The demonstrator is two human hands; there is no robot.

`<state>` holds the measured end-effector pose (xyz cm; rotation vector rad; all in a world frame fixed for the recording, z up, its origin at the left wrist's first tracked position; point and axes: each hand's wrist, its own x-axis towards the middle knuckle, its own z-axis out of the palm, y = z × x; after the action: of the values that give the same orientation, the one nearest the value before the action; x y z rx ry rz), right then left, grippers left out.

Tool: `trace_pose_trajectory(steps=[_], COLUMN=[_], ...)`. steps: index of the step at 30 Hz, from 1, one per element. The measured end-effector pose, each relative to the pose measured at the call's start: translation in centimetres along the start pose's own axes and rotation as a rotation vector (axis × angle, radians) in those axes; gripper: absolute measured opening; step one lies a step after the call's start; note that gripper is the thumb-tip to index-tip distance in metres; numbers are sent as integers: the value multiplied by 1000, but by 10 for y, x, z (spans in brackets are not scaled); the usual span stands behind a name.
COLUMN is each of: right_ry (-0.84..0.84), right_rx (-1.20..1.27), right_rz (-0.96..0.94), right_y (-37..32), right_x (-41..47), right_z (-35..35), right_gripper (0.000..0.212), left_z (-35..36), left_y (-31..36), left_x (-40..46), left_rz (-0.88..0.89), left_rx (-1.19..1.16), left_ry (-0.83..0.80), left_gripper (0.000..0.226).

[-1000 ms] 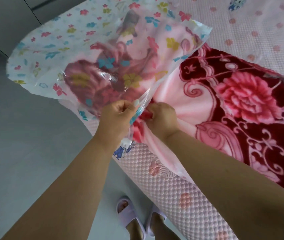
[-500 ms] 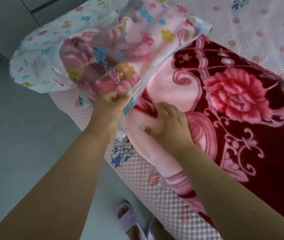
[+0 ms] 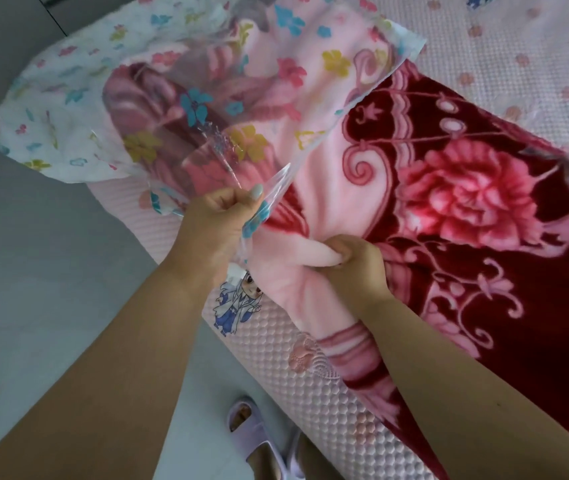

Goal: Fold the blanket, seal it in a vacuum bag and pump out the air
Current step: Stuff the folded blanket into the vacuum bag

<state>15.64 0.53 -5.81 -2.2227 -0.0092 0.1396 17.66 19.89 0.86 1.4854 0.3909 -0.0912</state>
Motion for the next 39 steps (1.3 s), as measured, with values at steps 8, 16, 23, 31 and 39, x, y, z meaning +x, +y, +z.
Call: trace_pose_trajectory(steps=[8, 16, 23, 31, 39], right_ry=[83, -177, 101, 12, -17], right_rx=[357, 194, -63, -358, -443], right_rz=[74, 61, 36, 55, 71], right_y=[-61, -48, -14, 22, 49], right_x=[83, 59, 24, 30, 58], right_z=[37, 5, -62, -86, -105], right_gripper=[19, 37, 38, 58, 61], left_z=[1, -1, 37, 101, 145], left_y=[1, 4, 21, 40, 48], left_x=[-2, 10, 29, 86, 125], left_rz=[-57, 43, 328, 405, 475], left_rx=[-57, 317, 1002, 1319, 1471], left_ry=[-38, 13, 5, -153, -139], left_gripper=[27, 22, 22, 36, 38])
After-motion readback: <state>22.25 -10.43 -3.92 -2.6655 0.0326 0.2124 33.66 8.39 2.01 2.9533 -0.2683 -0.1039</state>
